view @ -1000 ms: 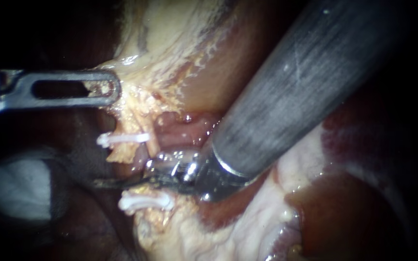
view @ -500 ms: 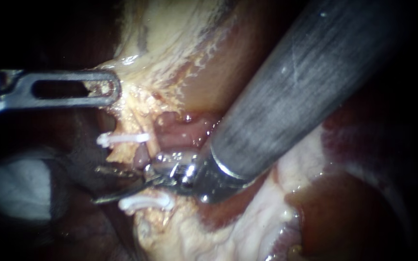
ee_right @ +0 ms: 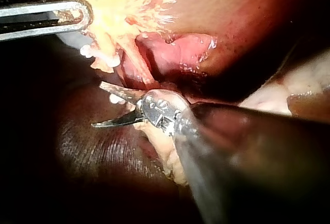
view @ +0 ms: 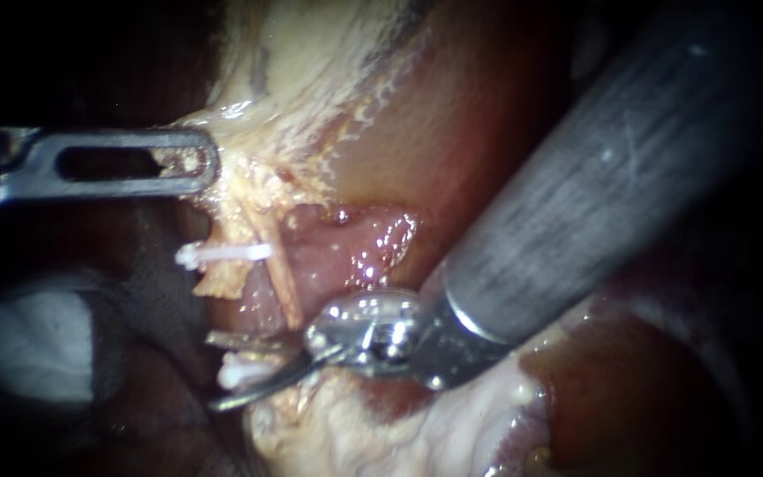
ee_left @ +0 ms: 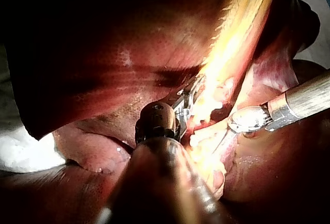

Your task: Go back from the cut left tube

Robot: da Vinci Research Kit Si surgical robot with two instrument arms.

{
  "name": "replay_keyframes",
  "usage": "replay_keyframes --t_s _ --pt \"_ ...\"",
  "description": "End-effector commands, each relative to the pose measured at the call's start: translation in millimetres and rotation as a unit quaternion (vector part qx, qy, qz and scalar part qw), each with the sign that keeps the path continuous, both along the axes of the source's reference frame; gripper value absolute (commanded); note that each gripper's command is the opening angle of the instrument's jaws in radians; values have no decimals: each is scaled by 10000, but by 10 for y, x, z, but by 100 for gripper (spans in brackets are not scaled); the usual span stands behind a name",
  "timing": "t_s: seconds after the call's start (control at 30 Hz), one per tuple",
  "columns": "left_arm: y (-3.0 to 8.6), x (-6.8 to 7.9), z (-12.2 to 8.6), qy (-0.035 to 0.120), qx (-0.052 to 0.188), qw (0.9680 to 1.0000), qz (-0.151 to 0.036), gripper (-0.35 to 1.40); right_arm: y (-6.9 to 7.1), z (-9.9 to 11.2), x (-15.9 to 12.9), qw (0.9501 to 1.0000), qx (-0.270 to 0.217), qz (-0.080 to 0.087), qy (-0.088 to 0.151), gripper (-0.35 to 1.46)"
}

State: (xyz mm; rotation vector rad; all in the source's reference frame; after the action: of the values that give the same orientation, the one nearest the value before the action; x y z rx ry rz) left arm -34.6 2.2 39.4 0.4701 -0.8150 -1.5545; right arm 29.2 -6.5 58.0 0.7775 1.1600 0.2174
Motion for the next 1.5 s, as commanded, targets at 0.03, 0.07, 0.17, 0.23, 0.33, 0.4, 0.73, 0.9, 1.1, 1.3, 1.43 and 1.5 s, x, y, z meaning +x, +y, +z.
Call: replay_keyframes --t_s 0.03,0.07,0.17,0.23,0.33,0.4,0.73,0.9,1.1,1.3,1.43,1.5 --pt "0 0 0 -2 -1 10000 1 -35 -1 -2 -5 10000 -66 -13 28 135" --pt "0 0 0 -2 -1 10000 1 -35 -2 -3 -12 9999 -144 -47 71 136" --pt "0 0 0 -3 -1 10000 2 -35 -3 -9 -28 9993 -347 -83 141 140" --pt "0 0 0 -3 -1 10000 2 -35 -2 -14 -42 9982 -557 -91 189 143" --pt "0 0 0 -3 -1 10000 2 -35 5 -22 -64 9961 -845 -79 231 143" --pt "0 1 0 -3 -1 10000 3 -35 15 -30 -80 9950 -973 -38 213 143" --pt "0 1 0 -4 -1 10000 4 -35 57 -79 -157 9881 -1511 229 176 143" --pt "0 1 0 -4 -1 10000 4 -35 67 -94 -177 9844 -1722 325 140 143" --pt "0 0 1 -2 -3 10000 2 -35 82 -106 -197 9811 -1865 488 175 143" --pt "-3 -5 5 10 -18 10000 -12 -35 88 -110 -204 9796 -1924 563 150 143" --pt "-13 -17 17 -22 -39 10000 11 -35 89 -108 -205 9790 -1949 573 157 143" --pt "-21 -27 27 -46 -33 10000 64 -35 89 -108 -205 9790 -1949 575 153 143"
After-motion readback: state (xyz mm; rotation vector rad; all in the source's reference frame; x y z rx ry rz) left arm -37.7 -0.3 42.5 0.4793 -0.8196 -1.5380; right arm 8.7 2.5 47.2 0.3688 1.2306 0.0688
